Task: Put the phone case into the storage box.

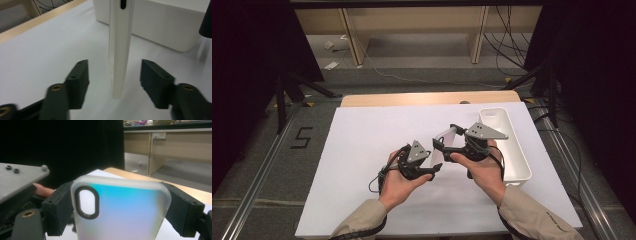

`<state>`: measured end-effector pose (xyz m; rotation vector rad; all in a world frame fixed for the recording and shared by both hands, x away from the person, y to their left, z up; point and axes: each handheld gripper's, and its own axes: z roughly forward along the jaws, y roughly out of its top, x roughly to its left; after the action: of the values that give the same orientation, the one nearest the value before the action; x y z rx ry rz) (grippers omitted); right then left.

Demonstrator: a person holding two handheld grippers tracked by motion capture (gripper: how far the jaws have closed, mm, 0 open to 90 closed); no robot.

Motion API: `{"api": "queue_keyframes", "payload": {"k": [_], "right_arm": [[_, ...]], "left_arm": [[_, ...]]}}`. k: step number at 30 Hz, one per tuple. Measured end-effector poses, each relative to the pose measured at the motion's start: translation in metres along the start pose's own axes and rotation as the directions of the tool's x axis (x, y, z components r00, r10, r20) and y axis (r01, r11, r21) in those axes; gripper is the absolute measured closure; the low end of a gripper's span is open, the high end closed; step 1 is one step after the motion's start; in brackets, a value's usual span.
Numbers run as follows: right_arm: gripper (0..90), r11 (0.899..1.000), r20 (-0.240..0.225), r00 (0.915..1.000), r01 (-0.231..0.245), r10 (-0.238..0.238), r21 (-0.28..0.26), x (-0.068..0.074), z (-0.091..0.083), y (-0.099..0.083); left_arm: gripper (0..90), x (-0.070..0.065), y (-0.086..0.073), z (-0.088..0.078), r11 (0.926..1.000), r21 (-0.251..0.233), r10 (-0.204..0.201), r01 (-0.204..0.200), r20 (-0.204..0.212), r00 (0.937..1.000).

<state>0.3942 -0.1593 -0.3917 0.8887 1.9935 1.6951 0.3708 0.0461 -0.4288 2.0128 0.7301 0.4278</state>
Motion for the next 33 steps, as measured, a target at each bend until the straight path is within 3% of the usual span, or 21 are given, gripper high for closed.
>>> {"api": "queue_keyframes", "payload": {"k": [3,7,18,33], "right_arm": [[18.3,1.0,0.008,1.0,-0.005,0.005,-0.007,-0.003,-0.003,0.002],[18.2,1.0,0.012,0.9999,-0.008,0.008,-0.01,-0.006,-0.005,0.003],[18.2,1.0,0.03,0.9995,-0.008,0.008,-0.01,-0.012,-0.01,0.006],[18.3,1.0,0.06,0.9981,-0.008,0.009,-0.023,-0.021,-0.019,0.011]], "left_arm": [[14.5,0.001,0.001,-0.003,0.9998,0.012,0.014,-0.014,0.007,0.9999],[0.0,0.003,0.0,-0.007,0.998,0.032,0.053,-0.054,0.035,0.998],[0.0,0.013,-0.011,-0.022,0.9953,0.059,0.074,-0.076,0.037,0.9966],[0.0,0.019,-0.022,-0.036,0.9956,0.067,0.062,-0.065,0.047,0.997]]}}
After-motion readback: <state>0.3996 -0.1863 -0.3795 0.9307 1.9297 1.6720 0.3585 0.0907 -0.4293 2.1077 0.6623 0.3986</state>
